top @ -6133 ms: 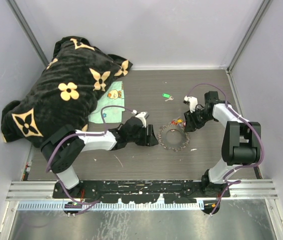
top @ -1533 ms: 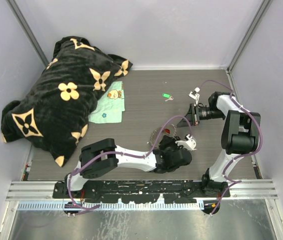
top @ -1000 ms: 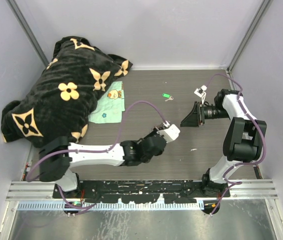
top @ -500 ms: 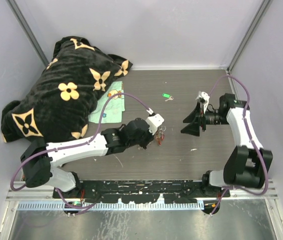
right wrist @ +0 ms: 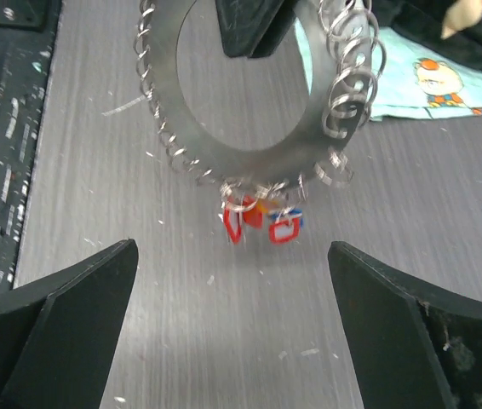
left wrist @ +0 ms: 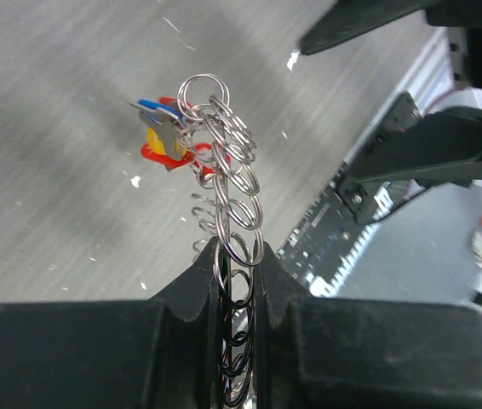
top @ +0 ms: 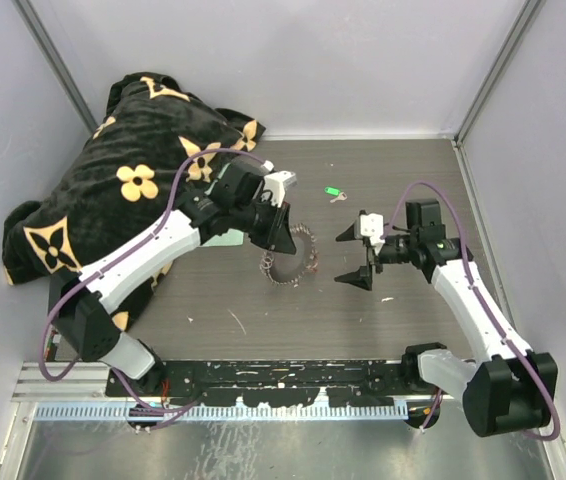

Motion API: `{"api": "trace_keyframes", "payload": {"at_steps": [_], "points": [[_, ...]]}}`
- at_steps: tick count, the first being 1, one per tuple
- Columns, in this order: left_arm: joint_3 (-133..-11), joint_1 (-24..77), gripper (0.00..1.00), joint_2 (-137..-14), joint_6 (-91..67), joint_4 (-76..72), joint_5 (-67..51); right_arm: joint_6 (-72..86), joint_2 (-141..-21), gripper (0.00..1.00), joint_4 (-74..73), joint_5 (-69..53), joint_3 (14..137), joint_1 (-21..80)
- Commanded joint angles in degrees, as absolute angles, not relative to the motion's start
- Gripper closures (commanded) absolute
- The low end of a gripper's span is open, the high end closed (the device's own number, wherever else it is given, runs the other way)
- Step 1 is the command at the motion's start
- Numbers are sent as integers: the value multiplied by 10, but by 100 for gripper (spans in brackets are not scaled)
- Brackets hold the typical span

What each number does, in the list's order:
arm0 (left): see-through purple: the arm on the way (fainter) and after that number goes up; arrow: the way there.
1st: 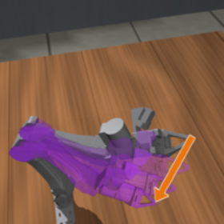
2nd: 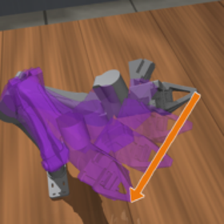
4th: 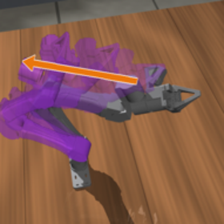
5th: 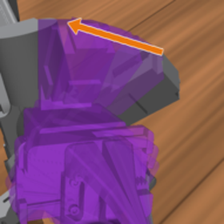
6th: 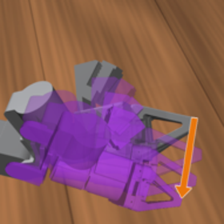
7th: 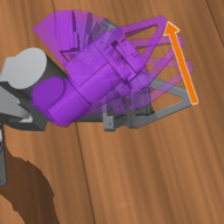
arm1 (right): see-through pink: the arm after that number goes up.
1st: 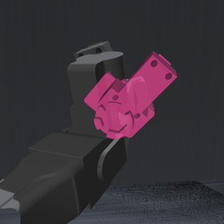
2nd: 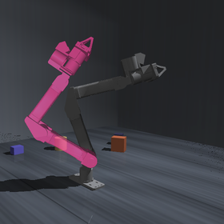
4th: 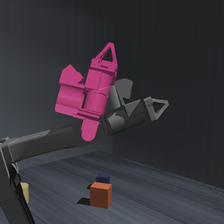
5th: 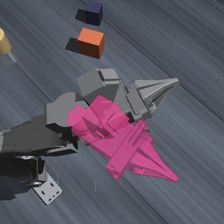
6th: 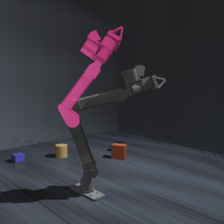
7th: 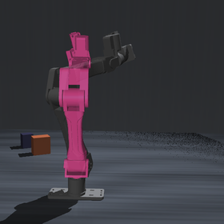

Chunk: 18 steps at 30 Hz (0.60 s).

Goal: Remove the keys from the keyring

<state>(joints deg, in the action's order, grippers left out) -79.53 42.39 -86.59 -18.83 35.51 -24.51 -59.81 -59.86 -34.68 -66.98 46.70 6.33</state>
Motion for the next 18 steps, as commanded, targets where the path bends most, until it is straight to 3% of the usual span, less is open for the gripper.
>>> {"api": "trace_keyframes", "payload": {"at_steps": [1, 8, 18], "points": [[-864, 425, 100, -893, -166, 468, -366, -505, -605, 0, -238, -708, 472, 92], [-970, 426, 100, -948, -112, 596, -377, -284, -600, 0, -82, -714, 419, 93], [-1125, 464, 100, -1030, -35, 750, -354, -135, -624, 0, 59, -735, 372, 129]]}}
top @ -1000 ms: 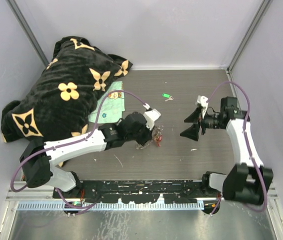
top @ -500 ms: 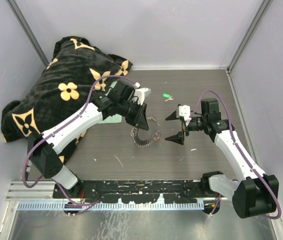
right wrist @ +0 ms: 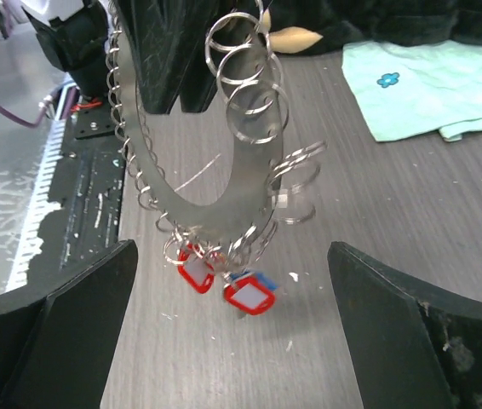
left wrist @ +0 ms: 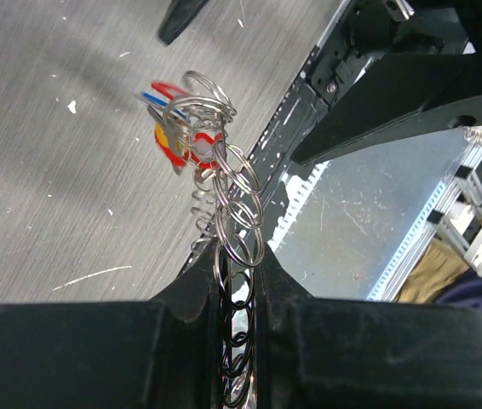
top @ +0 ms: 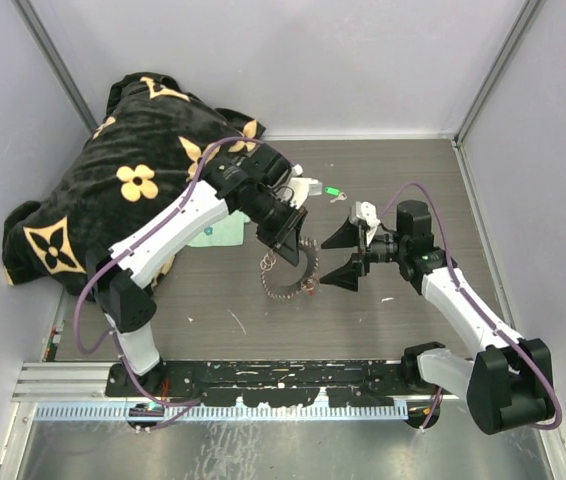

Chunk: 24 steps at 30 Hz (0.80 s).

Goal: Remove the keys from the keyring

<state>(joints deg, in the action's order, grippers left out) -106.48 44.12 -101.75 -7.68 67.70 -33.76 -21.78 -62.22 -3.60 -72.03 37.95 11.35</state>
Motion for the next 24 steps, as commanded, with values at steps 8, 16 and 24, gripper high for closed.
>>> {"api": "trace_keyframes", "payload": {"at_steps": [8, 16, 24], "points": [[-1186, 477, 100, -1051, -18, 783, -360, -58, -639, 5, 124, -727, 355, 154], [-1223, 489, 100, -1060, 16, 816, -366, -38, -638, 19, 145, -776, 355, 171], [-1244, 501, 100, -1068, 38, 829, -369, -24, -637, 31, 156, -789, 356, 188]]}}
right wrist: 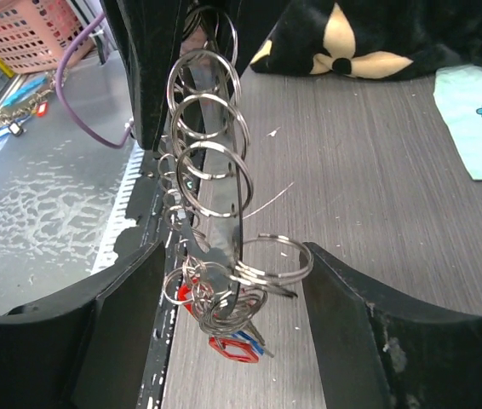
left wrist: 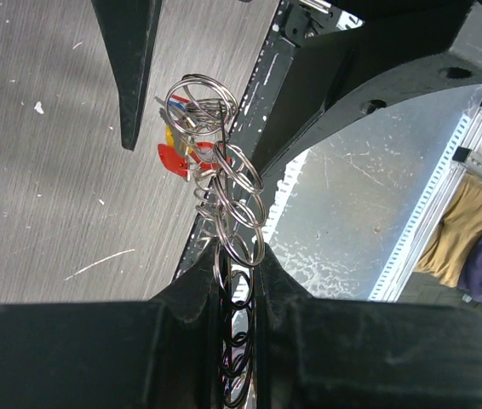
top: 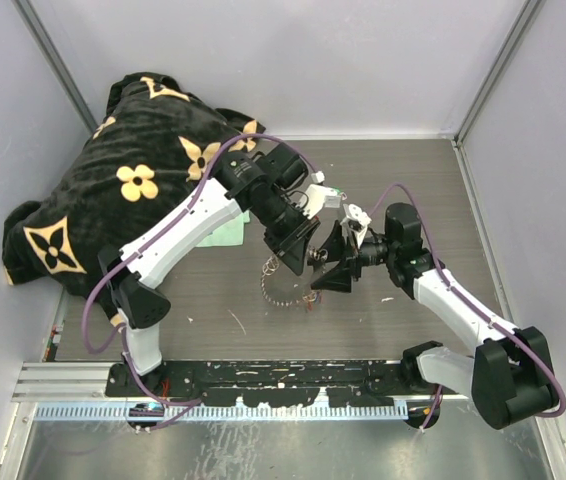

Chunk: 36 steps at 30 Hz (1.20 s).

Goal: Remove the keys from the keyring

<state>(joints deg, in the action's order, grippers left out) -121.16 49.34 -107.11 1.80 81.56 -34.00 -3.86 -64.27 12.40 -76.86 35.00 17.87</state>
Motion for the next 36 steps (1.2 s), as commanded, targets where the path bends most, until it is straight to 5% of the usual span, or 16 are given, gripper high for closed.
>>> {"api": "trace_keyframes", "payload": {"at_steps": [1, 8, 16, 23, 28, 36], "points": [[-1247, 502, 100, -1069, 39, 830, -369, -23, -638, 32, 156, -791, 356, 190], [-1264, 503, 100, -1072, 44, 832, -367, -17, -642, 56, 157, -796, 360, 195], [-1269, 503, 100, -1063, 33, 810, -356, -4, -638, 99, 154, -806, 374, 196], [-1150, 503, 77, -984, -27, 666, -355, 25, -630, 99, 154, -815, 391, 178], [-964, 502, 51, -855, -86, 438, -330, 38, -629, 99, 156, -817, 395, 169], [-802, 490, 43, -733, -99, 238, -274, 57, -638, 99, 158, -771, 394, 150]]}}
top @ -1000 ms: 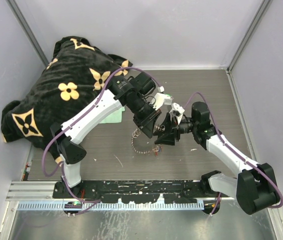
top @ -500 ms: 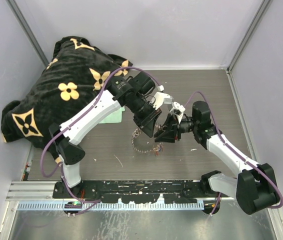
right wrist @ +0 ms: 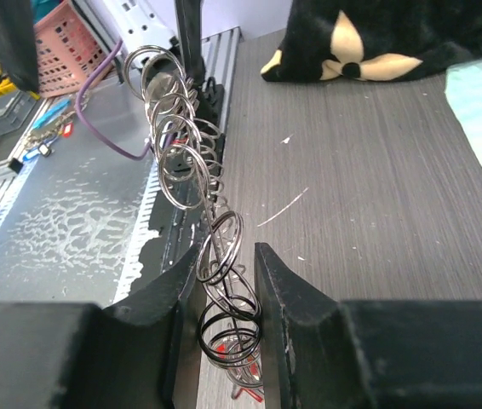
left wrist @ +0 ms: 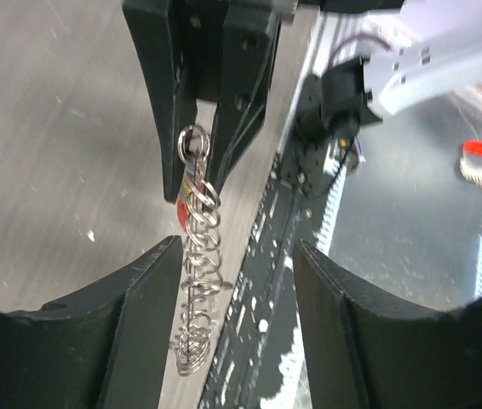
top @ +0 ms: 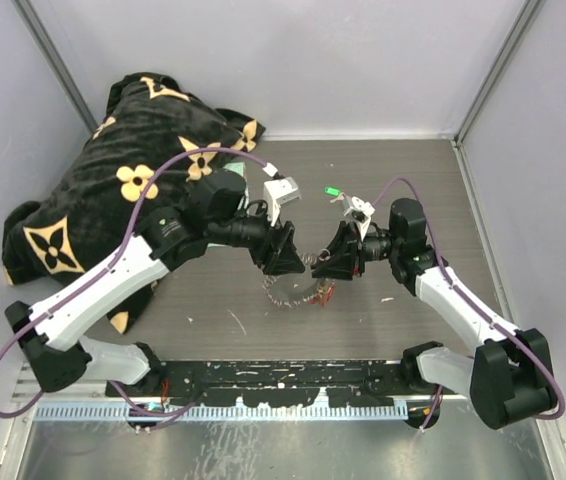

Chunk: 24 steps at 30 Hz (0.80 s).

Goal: Remove the keys from the keyring

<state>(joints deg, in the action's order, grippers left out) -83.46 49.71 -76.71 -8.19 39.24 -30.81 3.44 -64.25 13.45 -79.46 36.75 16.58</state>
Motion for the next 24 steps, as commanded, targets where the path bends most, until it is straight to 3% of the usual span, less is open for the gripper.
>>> {"api": "trace_keyframes", "payload": {"at_steps": [1, 3, 8, 15, 24], "points": [[-783, 489, 40, -704, -99, 219, -260, 63, -640, 99, 163, -767, 394, 145], [-718, 488, 35, -662, -97, 172, -231, 89, -643, 99, 187, -765, 388, 136], [-504, 486, 3, -521, -129, -18, -170, 111, -640, 99, 207, -759, 383, 128], [-245, 485, 2, -426, -235, -306, -72, 117, -644, 99, 214, -755, 380, 123], [-187, 430, 2, -603, -337, -591, -139, 124, -644, 99, 226, -766, 378, 122]]}}
